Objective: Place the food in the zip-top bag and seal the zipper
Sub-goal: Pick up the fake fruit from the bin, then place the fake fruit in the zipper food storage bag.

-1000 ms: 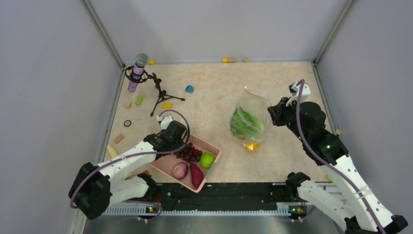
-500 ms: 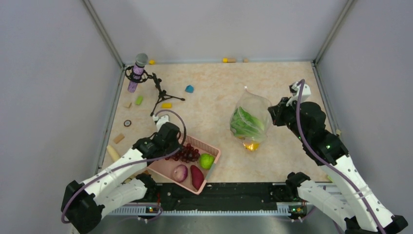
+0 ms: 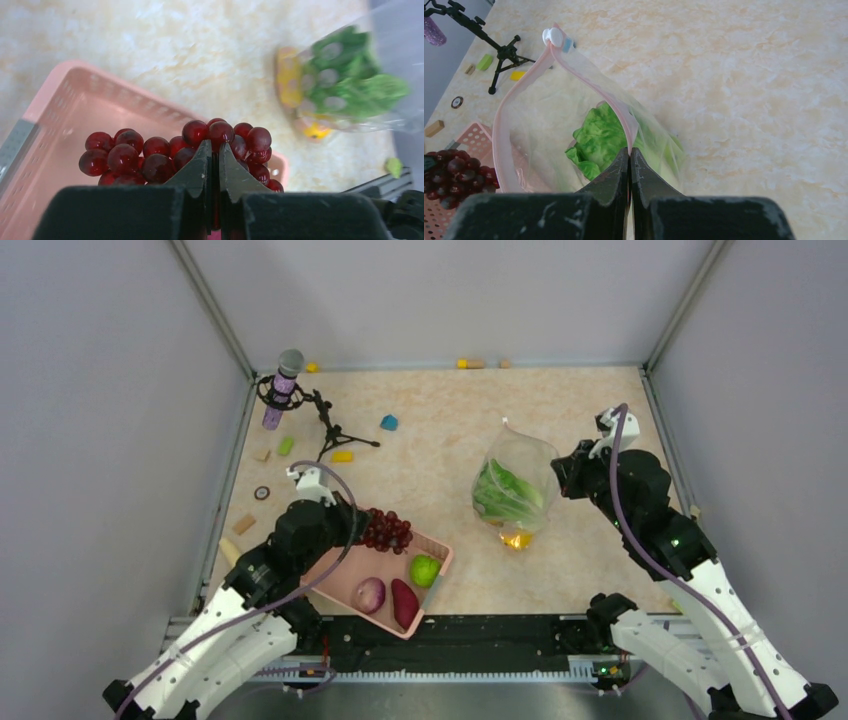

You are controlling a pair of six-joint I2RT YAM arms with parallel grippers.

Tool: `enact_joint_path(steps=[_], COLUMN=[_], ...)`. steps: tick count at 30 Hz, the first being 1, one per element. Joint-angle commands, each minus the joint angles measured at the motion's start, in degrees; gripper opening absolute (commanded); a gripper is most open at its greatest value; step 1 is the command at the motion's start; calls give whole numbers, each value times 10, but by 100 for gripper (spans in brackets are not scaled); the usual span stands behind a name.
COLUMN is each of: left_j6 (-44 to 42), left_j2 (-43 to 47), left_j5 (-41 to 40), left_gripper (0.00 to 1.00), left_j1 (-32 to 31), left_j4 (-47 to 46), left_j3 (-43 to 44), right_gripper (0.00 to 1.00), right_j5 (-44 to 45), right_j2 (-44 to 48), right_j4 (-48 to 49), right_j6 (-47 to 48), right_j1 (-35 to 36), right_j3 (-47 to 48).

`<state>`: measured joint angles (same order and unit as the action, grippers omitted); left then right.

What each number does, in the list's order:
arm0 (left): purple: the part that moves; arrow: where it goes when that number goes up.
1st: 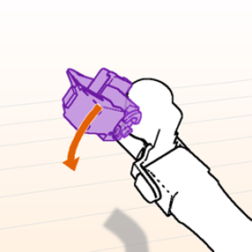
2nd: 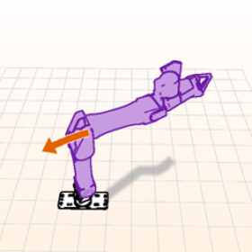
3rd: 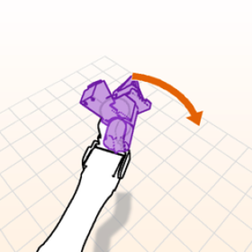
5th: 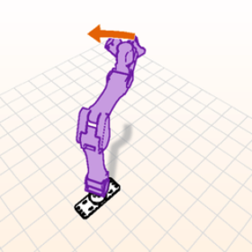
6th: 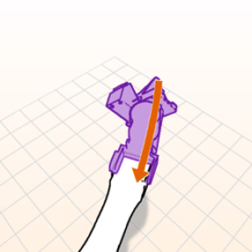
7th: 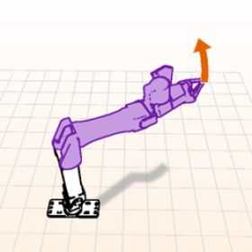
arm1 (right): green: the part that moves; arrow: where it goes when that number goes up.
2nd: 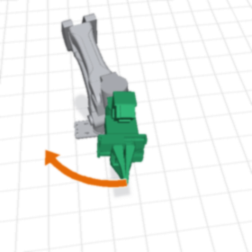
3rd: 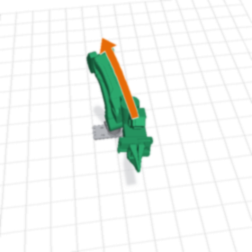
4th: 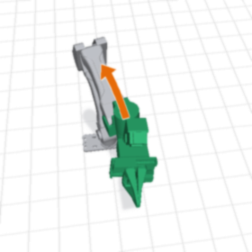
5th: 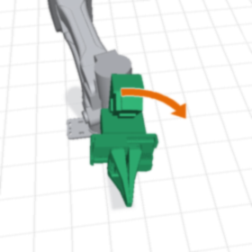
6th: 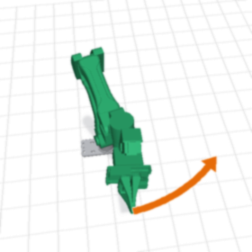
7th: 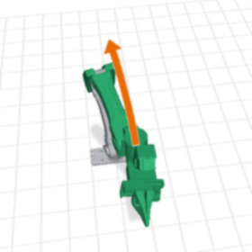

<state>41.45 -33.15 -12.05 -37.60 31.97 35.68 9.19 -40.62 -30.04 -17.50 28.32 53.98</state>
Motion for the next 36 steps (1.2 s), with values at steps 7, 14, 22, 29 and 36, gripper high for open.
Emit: enact_joint_path(steps=[7,14,22,29,36], left_j6=[-78,-150,-230,-201,-58], left_j2=[-9,-145,-304,-430,-503], left_j5=[65,195,448,617,735], left_gripper=[0,0,0,0,0], left_j1=[0,0,0,-3,-21], left_j4=[-199,-224,-270,-287,-402], left_j3=[86,218,378,521,563], right_gripper=[0,0,0,0,0], right_j5=[1,3,0,0,-2], right_j2=[3,4,6,5,4], right_j4=[11,10,11,12,12], right_j6=[11,13,15,16,17], right_j1=[-6,-7,-7,-7,-7], right_j3=[-3,-3,-1,-1,-1])
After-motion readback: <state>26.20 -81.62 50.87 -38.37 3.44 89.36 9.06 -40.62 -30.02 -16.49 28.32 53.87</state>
